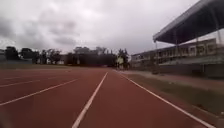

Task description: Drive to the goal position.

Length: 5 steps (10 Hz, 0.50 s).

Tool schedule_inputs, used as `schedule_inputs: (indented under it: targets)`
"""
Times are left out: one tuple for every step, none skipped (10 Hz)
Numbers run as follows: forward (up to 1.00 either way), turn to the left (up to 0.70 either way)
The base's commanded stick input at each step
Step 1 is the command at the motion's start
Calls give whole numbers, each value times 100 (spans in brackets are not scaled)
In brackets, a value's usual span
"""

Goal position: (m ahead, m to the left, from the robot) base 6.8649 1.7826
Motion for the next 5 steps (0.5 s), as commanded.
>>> schedule_inputs:
  targets:
    - [50, 0]
    - [50, 0]
    - [50, 0]
    - [50, 0]
    - [50, 0]
